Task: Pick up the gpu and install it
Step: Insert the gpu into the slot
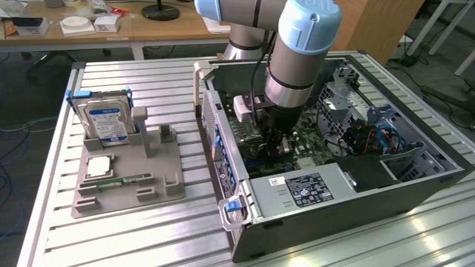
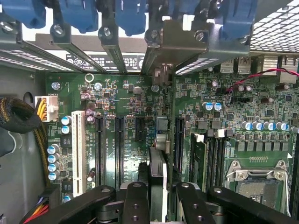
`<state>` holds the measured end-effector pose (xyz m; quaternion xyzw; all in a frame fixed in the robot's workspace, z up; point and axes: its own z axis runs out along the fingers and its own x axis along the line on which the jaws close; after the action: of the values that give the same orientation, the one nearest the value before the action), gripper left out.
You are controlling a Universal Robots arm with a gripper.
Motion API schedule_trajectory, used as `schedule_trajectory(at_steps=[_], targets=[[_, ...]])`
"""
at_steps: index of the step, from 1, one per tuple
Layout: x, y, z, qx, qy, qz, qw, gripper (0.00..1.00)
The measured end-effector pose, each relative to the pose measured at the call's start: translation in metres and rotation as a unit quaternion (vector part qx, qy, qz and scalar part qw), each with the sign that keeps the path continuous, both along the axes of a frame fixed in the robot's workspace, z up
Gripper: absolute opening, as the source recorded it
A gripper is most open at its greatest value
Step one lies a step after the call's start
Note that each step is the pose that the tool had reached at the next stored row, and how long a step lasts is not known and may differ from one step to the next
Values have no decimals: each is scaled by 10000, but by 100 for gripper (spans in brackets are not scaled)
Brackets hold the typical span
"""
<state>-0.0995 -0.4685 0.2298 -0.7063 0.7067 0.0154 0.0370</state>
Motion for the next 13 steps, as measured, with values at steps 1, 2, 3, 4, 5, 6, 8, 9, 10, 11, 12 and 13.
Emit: schedule_trajectory(at_steps=[1, 2, 3, 4, 5, 6, 8, 9, 10, 11, 12, 13], targets=[[0, 0, 0, 0, 0, 1, 10000, 27], [0, 0, 0, 0, 0, 2, 10000, 27], [0, 0, 0, 0, 0, 2, 10000, 27], [0, 0, 0, 0, 0, 3, 10000, 27], [0, 0, 0, 0, 0, 4, 10000, 27], [0, 0, 0, 0, 0, 4, 10000, 27], [0, 0, -6, -1, 1, 4, 10000, 27], [0, 0, -8, -2, 1, 4, 10000, 27], [-1, 0, -9, -2, 1, 4, 10000, 27], [-1, 0, -10, -1, 1, 5, 10000, 27], [-1, 0, -11, 0, 0, 5, 10000, 27], [-2, 0, -11, 0, 0, 5, 10000, 27]])
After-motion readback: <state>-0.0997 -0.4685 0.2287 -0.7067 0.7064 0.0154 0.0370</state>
